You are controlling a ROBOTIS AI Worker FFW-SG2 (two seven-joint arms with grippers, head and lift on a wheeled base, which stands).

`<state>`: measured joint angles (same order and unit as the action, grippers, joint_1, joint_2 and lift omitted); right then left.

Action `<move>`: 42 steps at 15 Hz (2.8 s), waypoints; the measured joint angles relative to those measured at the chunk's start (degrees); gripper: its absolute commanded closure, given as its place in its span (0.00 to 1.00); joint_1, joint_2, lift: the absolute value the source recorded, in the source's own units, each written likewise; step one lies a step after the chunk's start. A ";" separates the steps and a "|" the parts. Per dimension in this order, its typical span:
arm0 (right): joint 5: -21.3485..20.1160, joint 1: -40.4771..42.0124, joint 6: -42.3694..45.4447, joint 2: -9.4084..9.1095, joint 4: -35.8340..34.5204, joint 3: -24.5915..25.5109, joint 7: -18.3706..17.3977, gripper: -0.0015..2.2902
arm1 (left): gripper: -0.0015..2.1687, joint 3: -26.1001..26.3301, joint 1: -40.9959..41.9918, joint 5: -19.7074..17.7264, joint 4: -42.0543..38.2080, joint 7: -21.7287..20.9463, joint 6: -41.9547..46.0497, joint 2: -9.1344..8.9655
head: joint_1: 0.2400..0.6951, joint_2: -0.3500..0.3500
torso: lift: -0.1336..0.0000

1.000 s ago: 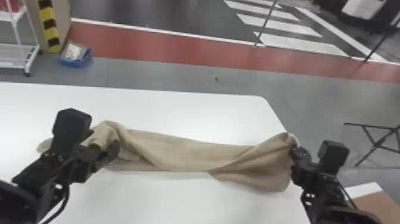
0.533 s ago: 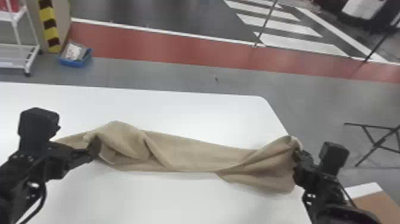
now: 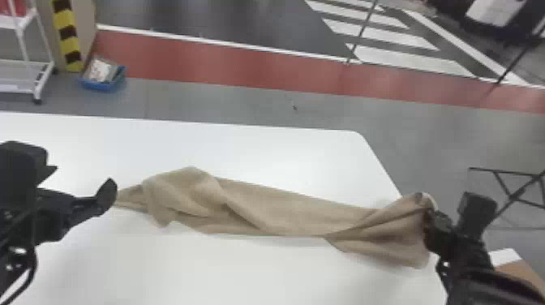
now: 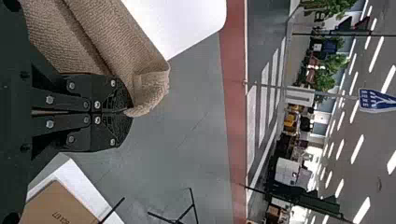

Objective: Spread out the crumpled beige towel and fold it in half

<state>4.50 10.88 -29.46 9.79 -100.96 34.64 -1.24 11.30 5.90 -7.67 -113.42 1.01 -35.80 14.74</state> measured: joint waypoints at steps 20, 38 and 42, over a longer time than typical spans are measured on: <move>-1.16 2.24 1.23 -2.38 -4.32 -4.19 -0.07 0.70 | 0.18 5.24 2.56 -14.47 2.02 0.35 -6.08 -1.68 | 1.00 0.00 | 0.07; -1.07 3.70 2.06 -2.76 -5.93 -4.06 0.02 0.70 | 0.55 10.22 0.43 -13.33 6.48 1.37 -0.57 -3.58 | 1.00 0.00 | 0.07; -1.07 3.71 2.12 -2.77 -5.94 -4.12 0.02 0.70 | 0.98 10.33 0.66 -13.39 5.30 2.08 -2.06 -3.33 | 1.00 0.00 | 0.07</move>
<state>3.43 14.59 -27.35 7.02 -106.91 30.51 -1.23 21.63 6.57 -21.06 -108.12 3.09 -37.85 11.41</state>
